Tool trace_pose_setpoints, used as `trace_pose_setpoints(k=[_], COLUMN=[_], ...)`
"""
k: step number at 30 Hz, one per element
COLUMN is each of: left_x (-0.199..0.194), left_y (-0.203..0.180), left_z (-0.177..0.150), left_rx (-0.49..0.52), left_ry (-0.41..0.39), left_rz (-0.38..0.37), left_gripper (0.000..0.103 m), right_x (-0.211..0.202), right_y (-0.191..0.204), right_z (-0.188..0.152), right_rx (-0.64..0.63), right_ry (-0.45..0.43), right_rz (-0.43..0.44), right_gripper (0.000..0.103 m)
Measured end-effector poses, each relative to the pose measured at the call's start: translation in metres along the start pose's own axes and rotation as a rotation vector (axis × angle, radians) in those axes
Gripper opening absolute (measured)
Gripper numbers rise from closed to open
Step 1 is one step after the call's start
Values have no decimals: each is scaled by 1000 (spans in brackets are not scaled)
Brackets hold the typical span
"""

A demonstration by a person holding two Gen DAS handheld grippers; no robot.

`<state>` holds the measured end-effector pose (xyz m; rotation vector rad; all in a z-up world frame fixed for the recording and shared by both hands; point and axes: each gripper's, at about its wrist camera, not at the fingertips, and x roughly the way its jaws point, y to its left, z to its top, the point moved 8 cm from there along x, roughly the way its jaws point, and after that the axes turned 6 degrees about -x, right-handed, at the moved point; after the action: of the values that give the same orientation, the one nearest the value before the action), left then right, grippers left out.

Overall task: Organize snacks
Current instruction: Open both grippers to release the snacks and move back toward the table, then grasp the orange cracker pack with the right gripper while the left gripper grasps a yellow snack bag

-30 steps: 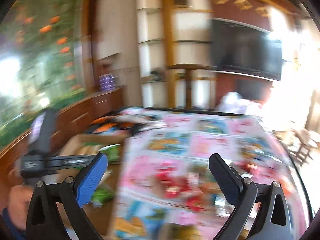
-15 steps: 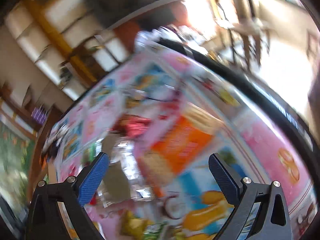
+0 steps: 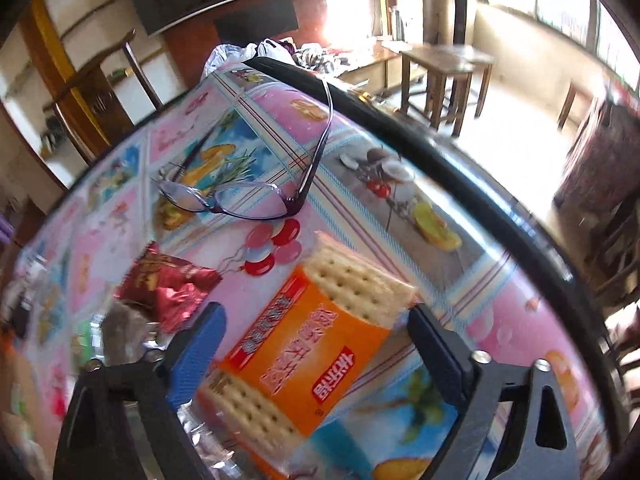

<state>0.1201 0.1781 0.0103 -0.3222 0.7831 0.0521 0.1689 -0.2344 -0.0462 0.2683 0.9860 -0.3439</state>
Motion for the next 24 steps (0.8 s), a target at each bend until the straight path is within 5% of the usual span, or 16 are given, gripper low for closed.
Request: trace_pose_setpoints(k=[5, 11, 14, 19, 24], left_x=[-9, -12, -15, -5, 16], left_y=[-16, -77, -128, -172, -168], left_z=[-2, -31, -69, -120, -131], left_rx=[35, 191, 368, 598, 618], left_ry=[-18, 65, 134, 182, 214], left_rz=[-53, -220, -316, -292, -209], left_gripper=[50, 50, 61, 70, 70], right_x=[-5, -21, -26, -29, -32], right_y=[-9, -22, -20, -17, -15], right_z=[-7, -25, -31, -38, -40], right_rx=[-83, -113, -108, -123, -129], right_ry=[-5, -9, -18, -17, -12], right_rz=[-30, 65, 166, 197, 203], right_gripper=[58, 56, 56, 56, 56])
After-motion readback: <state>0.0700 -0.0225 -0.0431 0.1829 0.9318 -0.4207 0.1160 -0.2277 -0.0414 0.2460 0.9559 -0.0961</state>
